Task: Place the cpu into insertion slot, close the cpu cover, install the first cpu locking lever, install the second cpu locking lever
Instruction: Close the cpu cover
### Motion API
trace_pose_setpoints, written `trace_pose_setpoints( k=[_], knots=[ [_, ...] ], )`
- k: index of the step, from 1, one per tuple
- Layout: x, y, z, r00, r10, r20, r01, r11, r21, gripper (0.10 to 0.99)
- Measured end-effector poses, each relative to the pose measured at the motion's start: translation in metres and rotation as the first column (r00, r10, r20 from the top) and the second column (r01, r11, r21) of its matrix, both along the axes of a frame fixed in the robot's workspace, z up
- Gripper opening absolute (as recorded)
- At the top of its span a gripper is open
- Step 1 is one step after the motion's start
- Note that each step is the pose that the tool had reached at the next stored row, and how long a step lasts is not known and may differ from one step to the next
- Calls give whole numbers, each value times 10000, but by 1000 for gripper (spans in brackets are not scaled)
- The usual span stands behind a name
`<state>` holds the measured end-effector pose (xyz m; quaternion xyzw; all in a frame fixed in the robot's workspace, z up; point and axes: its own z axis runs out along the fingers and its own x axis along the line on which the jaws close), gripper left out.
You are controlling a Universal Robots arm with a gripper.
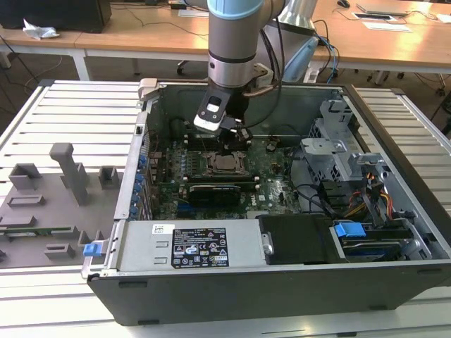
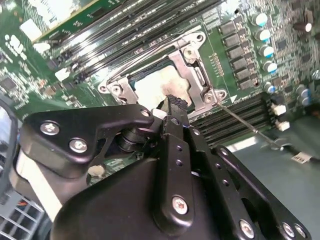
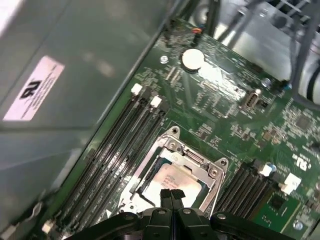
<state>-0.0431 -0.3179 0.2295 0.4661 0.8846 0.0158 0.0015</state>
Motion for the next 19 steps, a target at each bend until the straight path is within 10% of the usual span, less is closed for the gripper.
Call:
trace_pose_setpoints(
  k=[5,10,16,19],
  knots=[
    [0,0,0,9932,1164,0,-1164,9932,-1,106],
    [0,0,0,9711,2386,0,-2386,9711,-1,106],
    [0,0,0,9119,4104,-1,-4104,9119,-1,106],
    [0,0,0,8594,5113,0,-5113,8594,-1,106]
  ],
)
